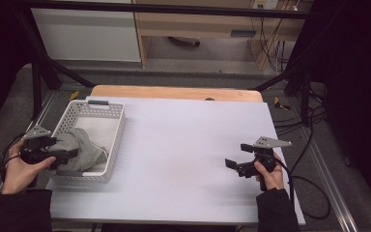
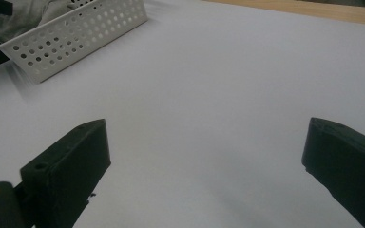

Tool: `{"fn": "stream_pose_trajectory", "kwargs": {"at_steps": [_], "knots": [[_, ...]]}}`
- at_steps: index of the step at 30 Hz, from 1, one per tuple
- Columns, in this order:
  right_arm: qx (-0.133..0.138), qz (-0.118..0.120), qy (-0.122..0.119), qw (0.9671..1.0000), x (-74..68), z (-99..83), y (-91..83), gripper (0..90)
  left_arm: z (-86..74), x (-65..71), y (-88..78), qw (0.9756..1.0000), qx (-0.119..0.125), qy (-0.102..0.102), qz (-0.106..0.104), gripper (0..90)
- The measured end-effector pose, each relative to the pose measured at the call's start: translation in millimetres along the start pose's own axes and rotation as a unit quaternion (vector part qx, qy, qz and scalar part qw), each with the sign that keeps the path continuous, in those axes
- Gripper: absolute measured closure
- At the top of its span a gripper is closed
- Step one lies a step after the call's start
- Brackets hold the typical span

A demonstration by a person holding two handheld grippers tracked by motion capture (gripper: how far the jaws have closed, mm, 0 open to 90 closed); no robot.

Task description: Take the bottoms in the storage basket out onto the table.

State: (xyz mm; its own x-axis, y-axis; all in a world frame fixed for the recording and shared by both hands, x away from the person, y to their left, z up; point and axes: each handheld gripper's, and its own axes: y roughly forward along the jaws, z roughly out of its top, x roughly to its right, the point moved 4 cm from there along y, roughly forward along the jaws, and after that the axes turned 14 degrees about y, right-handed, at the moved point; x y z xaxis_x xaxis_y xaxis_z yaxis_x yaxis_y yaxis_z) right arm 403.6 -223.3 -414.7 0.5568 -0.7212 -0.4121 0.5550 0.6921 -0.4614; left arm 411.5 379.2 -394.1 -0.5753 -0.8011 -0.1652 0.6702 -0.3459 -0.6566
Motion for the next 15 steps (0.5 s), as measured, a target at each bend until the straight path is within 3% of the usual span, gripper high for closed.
{"fn": "stream_pose_trajectory", "kwargs": {"at_steps": [15], "knots": [[-0.001, 0.0, -0.001, 1.0, 0.1, -0.2, 0.4, 2.4, -6.7, -3.9, 7.2, 0.9997, -0.023, 0.002, 0.013, 2.2]]}}
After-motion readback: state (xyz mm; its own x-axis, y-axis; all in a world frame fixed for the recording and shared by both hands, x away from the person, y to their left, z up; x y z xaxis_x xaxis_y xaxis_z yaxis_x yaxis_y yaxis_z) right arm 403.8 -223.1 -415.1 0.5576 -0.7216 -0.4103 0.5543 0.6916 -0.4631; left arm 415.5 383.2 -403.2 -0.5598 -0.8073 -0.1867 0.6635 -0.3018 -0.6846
